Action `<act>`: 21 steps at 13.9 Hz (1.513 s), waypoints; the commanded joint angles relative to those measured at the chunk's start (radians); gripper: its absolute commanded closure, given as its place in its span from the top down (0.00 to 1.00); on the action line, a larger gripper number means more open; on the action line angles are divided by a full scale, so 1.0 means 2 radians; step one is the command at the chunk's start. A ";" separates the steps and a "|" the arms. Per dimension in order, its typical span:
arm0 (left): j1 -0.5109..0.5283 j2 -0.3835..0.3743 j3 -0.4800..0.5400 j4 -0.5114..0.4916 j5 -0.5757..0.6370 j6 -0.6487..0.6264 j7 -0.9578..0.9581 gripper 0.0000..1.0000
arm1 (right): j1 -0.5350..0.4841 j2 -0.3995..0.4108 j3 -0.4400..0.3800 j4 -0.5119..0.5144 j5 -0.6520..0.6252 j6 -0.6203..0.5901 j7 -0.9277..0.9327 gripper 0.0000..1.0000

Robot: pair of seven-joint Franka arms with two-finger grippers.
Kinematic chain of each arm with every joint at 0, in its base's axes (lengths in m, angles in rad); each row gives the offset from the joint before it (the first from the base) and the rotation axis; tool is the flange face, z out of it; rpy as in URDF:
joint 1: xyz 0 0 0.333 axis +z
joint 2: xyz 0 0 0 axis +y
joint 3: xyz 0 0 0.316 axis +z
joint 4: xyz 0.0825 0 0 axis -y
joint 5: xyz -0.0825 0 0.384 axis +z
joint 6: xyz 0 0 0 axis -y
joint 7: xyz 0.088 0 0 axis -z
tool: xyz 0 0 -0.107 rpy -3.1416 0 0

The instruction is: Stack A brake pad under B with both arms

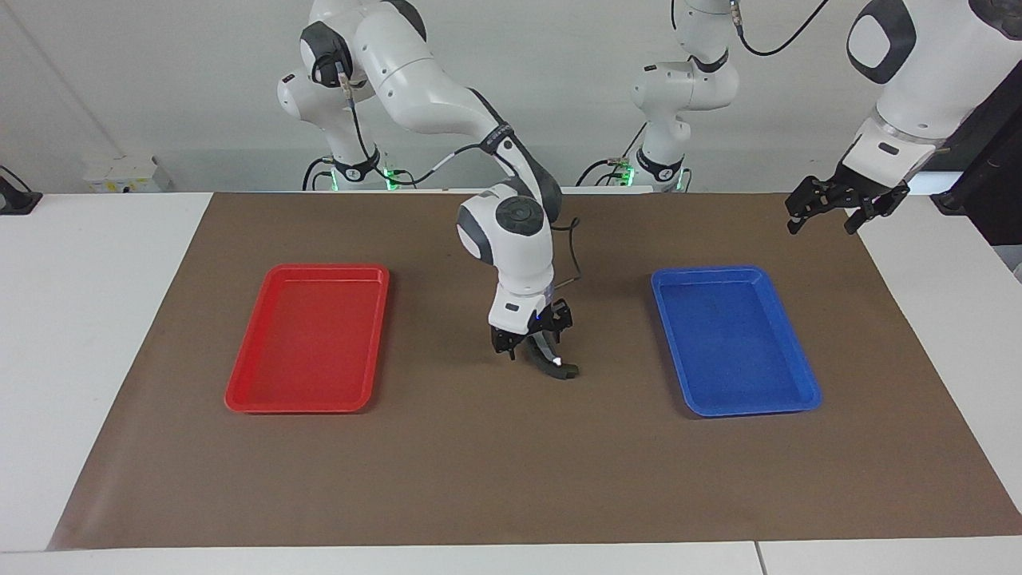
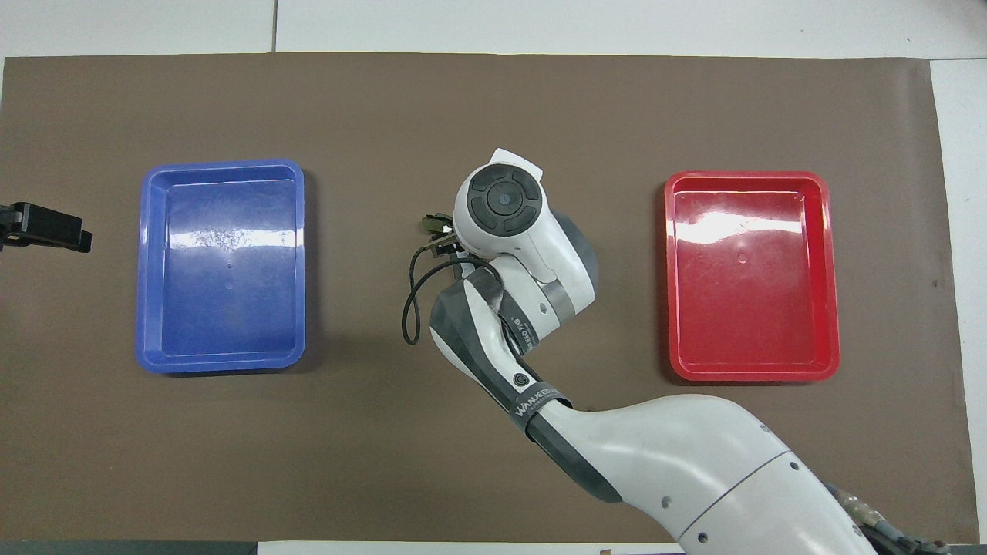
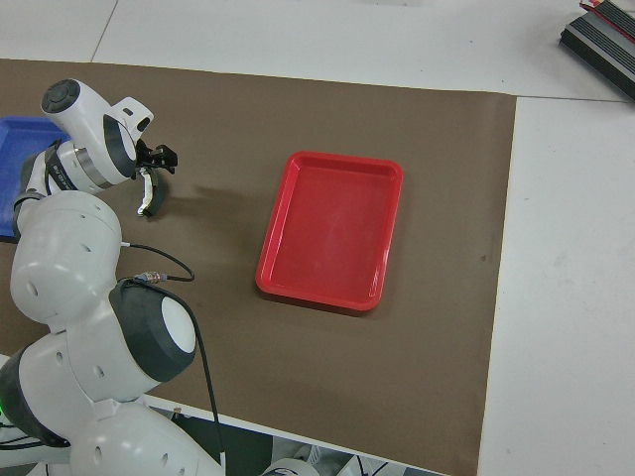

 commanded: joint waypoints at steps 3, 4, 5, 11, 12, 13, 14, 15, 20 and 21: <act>0.005 0.000 -0.003 0.002 -0.005 -0.008 0.007 1.00 | -0.072 -0.128 0.001 -0.086 -0.011 -0.026 0.012 1.00; 0.005 0.000 -0.003 0.002 -0.005 -0.008 0.007 1.00 | -0.095 -0.150 0.001 -0.095 -0.020 -0.041 0.012 1.00; 0.005 0.000 -0.003 0.002 -0.005 -0.008 0.007 1.00 | -0.117 -0.162 0.001 -0.092 -0.038 -0.066 0.011 1.00; 0.005 0.000 -0.003 0.002 -0.005 -0.008 0.007 1.00 | -0.210 -0.230 0.003 -0.086 -0.063 -0.168 0.002 1.00; 0.005 0.000 -0.003 0.002 -0.005 -0.008 0.007 1.00 | -0.220 -0.242 0.003 -0.086 -0.063 -0.191 -0.001 1.00; 0.005 0.000 -0.003 0.002 -0.005 -0.008 0.007 1.00 | -0.232 -0.254 0.003 -0.088 -0.062 -0.210 -0.002 1.00; 0.005 0.000 -0.003 0.002 -0.005 -0.008 0.007 1.00 | -0.242 -0.264 0.003 -0.088 -0.062 -0.228 -0.003 1.00; 0.005 0.000 -0.003 0.002 -0.005 -0.008 0.007 1.00 | -0.250 -0.276 0.003 -0.089 -0.061 -0.248 -0.018 1.00; 0.005 0.000 -0.003 0.002 -0.005 -0.008 0.007 1.00 | -0.293 -0.313 0.001 -0.083 -0.047 -0.321 -0.059 1.00; 0.005 0.000 -0.003 0.002 -0.005 -0.008 0.007 1.00 | -0.304 -0.312 0.001 -0.064 -0.038 -0.340 -0.074 1.00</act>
